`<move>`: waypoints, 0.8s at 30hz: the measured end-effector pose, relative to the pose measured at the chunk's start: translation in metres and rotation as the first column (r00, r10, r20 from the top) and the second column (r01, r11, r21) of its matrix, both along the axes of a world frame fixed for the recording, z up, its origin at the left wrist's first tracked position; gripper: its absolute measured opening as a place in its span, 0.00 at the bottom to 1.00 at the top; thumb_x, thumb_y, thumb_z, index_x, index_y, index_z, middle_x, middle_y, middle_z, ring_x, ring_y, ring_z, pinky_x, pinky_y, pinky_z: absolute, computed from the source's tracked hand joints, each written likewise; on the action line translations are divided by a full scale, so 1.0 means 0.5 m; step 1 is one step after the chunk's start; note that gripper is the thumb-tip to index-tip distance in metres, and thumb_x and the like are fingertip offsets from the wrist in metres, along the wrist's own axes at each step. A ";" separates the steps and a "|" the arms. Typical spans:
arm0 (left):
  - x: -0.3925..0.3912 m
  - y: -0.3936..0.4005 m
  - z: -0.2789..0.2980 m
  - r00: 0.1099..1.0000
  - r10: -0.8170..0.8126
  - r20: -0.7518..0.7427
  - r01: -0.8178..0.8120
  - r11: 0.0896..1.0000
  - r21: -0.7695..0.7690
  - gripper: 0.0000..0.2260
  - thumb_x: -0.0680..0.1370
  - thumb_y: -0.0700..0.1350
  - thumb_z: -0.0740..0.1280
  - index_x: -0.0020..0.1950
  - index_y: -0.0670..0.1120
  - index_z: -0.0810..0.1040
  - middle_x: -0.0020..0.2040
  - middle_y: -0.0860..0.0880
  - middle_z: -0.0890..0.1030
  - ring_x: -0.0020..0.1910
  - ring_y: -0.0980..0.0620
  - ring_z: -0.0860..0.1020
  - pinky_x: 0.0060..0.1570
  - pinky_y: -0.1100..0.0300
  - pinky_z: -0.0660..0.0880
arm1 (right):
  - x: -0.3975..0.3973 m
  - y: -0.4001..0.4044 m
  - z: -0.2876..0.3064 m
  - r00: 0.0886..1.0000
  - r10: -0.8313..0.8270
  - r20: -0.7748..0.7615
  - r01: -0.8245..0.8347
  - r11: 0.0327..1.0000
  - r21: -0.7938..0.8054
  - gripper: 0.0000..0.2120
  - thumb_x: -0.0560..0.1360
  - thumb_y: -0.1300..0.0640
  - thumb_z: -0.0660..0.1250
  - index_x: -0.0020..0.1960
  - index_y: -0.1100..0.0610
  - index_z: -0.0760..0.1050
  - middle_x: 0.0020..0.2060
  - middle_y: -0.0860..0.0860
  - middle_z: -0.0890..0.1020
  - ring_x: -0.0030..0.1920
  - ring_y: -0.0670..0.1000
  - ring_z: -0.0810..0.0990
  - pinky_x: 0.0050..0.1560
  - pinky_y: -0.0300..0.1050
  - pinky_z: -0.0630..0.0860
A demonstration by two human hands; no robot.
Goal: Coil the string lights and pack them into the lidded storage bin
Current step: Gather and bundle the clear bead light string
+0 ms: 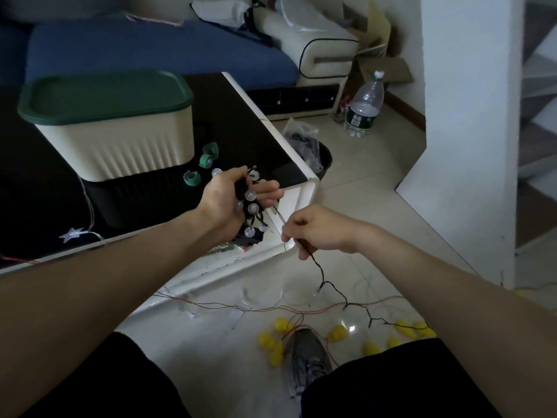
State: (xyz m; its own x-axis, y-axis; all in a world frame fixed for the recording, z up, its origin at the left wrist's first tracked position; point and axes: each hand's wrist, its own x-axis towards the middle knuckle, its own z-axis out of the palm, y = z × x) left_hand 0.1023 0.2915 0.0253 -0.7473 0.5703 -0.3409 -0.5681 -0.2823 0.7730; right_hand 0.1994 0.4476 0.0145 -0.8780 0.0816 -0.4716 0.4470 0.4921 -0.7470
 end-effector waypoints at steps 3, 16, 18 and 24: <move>0.002 0.015 -0.004 0.998 -0.031 -0.060 0.027 0.998 -0.054 0.10 0.81 0.40 0.59 0.53 0.34 0.74 0.49 0.36 0.81 0.47 0.41 0.85 0.55 0.53 0.78 | 0.000 -0.031 0.016 1.000 0.025 -0.015 -0.025 0.998 -0.051 0.11 0.82 0.56 0.65 0.51 0.65 0.79 0.32 0.53 0.72 0.26 0.50 0.72 0.31 0.46 0.78; 0.043 0.015 -0.020 0.747 -0.551 -0.372 0.303 0.780 -0.547 0.21 0.81 0.49 0.62 0.41 0.32 0.82 0.33 0.33 0.80 0.30 0.42 0.74 0.37 0.51 0.69 | 0.011 -0.003 0.053 0.963 0.046 -0.267 -0.003 0.987 0.159 0.04 0.70 0.62 0.78 0.45 0.58 0.86 0.34 0.51 0.85 0.27 0.41 0.78 0.30 0.31 0.71; 0.046 0.014 -0.013 0.736 -0.552 -0.392 0.275 0.773 -0.571 0.20 0.81 0.47 0.62 0.40 0.33 0.82 0.29 0.38 0.79 0.27 0.44 0.73 0.32 0.55 0.68 | 0.015 0.001 0.055 0.964 0.026 -0.266 0.008 0.992 0.125 0.04 0.69 0.61 0.79 0.42 0.58 0.85 0.30 0.46 0.83 0.24 0.39 0.75 0.26 0.29 0.67; 0.049 -0.005 -0.004 0.681 -0.683 -0.265 0.429 0.665 -0.611 0.16 0.82 0.48 0.62 0.43 0.37 0.77 0.31 0.42 0.78 0.22 0.51 0.68 0.21 0.63 0.64 | 0.005 0.036 0.051 0.901 -0.144 -0.409 0.206 0.972 0.110 0.17 0.63 0.55 0.84 0.45 0.54 0.79 0.44 0.51 0.83 0.34 0.47 0.82 0.36 0.39 0.78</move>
